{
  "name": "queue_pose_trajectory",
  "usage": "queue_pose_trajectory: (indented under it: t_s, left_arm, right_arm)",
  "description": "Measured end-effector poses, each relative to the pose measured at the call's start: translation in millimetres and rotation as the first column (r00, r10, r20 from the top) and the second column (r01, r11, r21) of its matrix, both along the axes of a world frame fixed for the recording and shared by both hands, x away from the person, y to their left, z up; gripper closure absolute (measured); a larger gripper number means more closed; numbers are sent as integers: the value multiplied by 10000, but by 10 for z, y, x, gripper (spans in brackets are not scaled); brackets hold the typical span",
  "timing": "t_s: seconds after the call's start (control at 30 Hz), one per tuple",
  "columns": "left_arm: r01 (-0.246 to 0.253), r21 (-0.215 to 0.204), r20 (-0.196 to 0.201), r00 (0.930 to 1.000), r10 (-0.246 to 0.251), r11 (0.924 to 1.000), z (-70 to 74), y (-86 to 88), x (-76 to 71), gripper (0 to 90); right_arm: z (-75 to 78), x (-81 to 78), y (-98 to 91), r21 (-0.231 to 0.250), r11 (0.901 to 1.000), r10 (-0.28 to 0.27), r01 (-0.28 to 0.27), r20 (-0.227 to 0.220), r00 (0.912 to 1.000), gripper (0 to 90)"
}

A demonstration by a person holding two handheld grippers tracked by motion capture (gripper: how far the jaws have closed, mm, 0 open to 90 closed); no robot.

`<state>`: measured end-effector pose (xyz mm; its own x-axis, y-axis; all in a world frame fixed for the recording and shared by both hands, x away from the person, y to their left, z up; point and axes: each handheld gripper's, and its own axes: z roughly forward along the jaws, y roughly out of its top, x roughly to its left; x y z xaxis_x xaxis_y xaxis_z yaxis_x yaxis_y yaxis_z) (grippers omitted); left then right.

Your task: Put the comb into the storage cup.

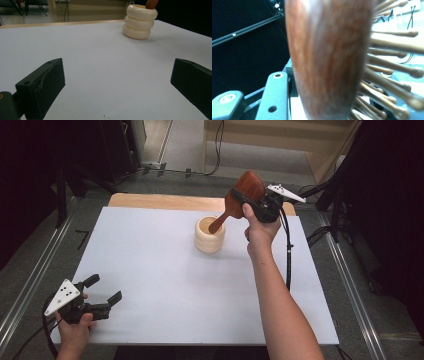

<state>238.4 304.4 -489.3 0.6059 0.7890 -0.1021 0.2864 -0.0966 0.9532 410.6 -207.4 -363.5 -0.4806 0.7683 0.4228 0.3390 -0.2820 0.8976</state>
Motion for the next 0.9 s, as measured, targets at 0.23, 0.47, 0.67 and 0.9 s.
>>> queue_pose_trajectory:
  t_s: [0.23,0.47,0.67,0.9]
  left_arm:
    - [1,10,12,10000,-1,10000,-1,-6,0,0]
    - [18,17,-2,10000,-18,10000,1,-1,-4,0]
    - [43,9,9,10000,-43,10000,1,-2,-3,0]
    - [45,15,10,10000,-45,10000,0,-2,-4,0]
  right_arm:
    - [-76,39,59,-154,9999,-44,45,80,10000,504]
    - [-167,83,159,-374,9993,-49,49,4,10000,503]
    - [-252,120,207,-661,9978,-72,64,-124,9999,504]
    - [-345,156,270,-796,9968,-5,-8,-168,9999,504]
